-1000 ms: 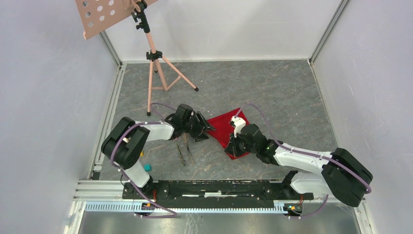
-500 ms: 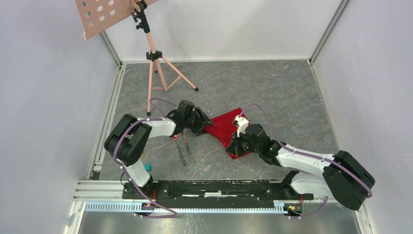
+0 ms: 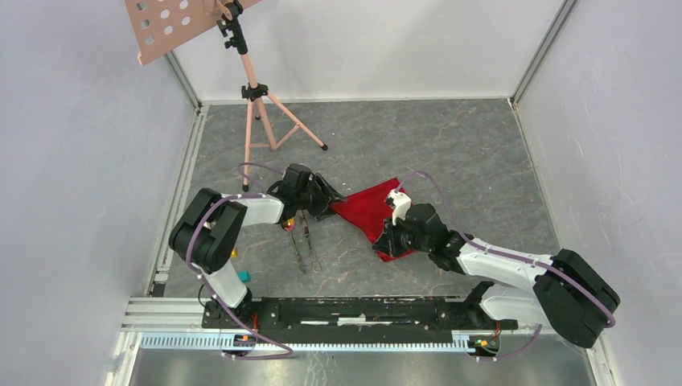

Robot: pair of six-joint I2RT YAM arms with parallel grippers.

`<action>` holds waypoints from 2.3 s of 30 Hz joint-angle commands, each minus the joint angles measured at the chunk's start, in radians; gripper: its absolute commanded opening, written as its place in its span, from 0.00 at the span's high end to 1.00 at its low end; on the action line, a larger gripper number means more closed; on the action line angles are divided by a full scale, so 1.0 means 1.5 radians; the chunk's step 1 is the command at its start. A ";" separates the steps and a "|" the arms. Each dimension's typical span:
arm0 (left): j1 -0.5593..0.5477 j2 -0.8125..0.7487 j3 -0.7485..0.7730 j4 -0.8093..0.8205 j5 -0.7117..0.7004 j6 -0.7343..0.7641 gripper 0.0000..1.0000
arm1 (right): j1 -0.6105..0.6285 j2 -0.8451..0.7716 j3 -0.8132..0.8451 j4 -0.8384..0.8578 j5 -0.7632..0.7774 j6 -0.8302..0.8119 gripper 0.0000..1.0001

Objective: Fold the napkin into a case and place the utensils inside
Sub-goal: Fold the lower triangle-folded napkin at the center of the board.

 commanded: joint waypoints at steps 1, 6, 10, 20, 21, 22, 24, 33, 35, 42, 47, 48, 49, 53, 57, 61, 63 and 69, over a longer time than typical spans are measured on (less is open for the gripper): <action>0.007 0.014 -0.015 0.010 -0.018 0.043 0.41 | -0.002 -0.003 -0.008 0.040 -0.016 0.003 1.00; 0.007 0.016 -0.006 0.019 -0.014 0.054 0.63 | -0.002 0.006 -0.014 0.049 -0.033 0.003 0.99; 0.007 -0.004 0.002 -0.010 -0.024 0.076 0.79 | -0.001 0.015 -0.025 0.057 -0.068 -0.002 0.99; 0.006 -0.101 0.013 -0.188 -0.102 0.117 0.98 | 0.023 0.079 -0.100 0.182 -0.170 0.047 0.99; 0.006 -0.108 0.016 -0.208 -0.109 0.113 0.98 | 0.024 0.084 -0.104 0.199 -0.181 0.052 0.99; 0.004 -0.117 0.021 -0.233 -0.120 0.108 0.98 | 0.024 0.088 -0.108 0.210 -0.188 0.058 0.99; -0.009 -0.131 0.044 -0.291 -0.159 0.097 0.98 | 0.024 0.089 -0.120 0.238 -0.198 0.072 1.00; -0.125 -0.009 0.336 -0.672 -0.423 -0.031 0.98 | -0.001 0.112 -0.182 0.346 -0.232 0.143 1.00; -0.136 0.046 0.410 -0.742 -0.438 -0.055 0.98 | -0.012 0.111 -0.191 0.344 -0.232 0.141 0.99; -0.178 0.195 0.596 -0.864 -0.480 -0.087 0.98 | -0.043 0.090 -0.189 0.286 -0.222 0.106 0.98; -0.184 0.257 0.663 -0.880 -0.480 -0.075 0.98 | -0.059 0.073 -0.174 0.235 -0.208 0.075 0.96; -0.185 0.268 0.676 -0.881 -0.477 -0.068 0.98 | -0.060 0.070 -0.171 0.227 -0.203 0.070 0.95; -0.186 0.281 0.687 -0.884 -0.473 -0.063 0.98 | -0.063 0.067 -0.169 0.215 -0.199 0.063 0.95; -0.188 0.324 0.731 -0.895 -0.465 -0.042 0.98 | -0.069 0.052 -0.157 0.176 -0.182 0.039 0.87; -0.190 0.354 0.766 -0.913 -0.453 -0.034 0.98 | -0.070 0.037 -0.135 0.138 -0.161 0.017 0.84; -0.193 0.344 0.766 -0.916 -0.461 -0.033 0.98 | -0.070 0.031 -0.119 0.103 -0.135 -0.009 0.79; -0.192 0.336 0.759 -0.916 -0.463 -0.033 0.98 | -0.070 0.027 -0.116 0.096 -0.125 -0.022 0.76; -0.191 0.347 0.770 -0.916 -0.427 -0.029 0.98 | -0.068 0.024 -0.089 0.061 -0.081 -0.040 0.76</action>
